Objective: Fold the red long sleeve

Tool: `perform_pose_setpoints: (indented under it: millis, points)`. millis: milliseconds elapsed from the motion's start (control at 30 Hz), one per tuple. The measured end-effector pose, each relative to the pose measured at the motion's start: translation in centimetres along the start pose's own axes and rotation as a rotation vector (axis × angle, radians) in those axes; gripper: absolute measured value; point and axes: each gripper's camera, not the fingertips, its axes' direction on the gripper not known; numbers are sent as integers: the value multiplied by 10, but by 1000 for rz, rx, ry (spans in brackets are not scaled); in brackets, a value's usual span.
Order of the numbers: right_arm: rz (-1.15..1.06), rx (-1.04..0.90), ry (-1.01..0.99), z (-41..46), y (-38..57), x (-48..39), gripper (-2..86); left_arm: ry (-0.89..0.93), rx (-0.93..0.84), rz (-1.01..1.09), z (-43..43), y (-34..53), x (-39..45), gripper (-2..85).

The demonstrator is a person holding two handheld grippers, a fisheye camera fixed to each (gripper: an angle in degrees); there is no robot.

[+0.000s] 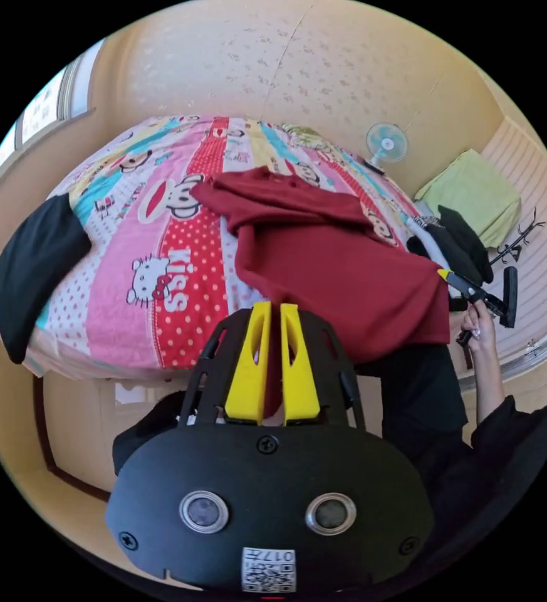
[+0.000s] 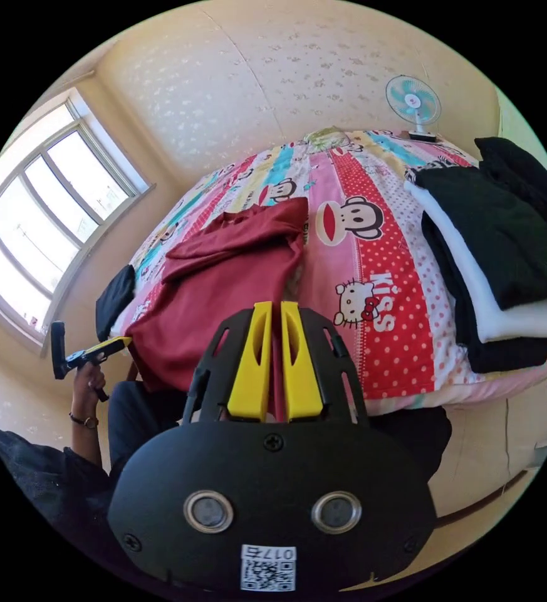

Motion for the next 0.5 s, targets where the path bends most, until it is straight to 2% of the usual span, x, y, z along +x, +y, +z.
perform_pose_setpoints:
  millis: [100,200,367,500]
  points:
    - [-26,39,29,1,-58,2,50,-66,65,21,-5,-51,-9,49]
    - [42,19,128,12,-102,21,88,-113,-8,-75,12,-83,-35,95]
    - [49,20,-13,-14,-80,50,133,-104,54,-155,2,-31,-53,146]
    - [125,-164,-68,22,-24,93,135,-23,-51,-239,43,19,-73,156]
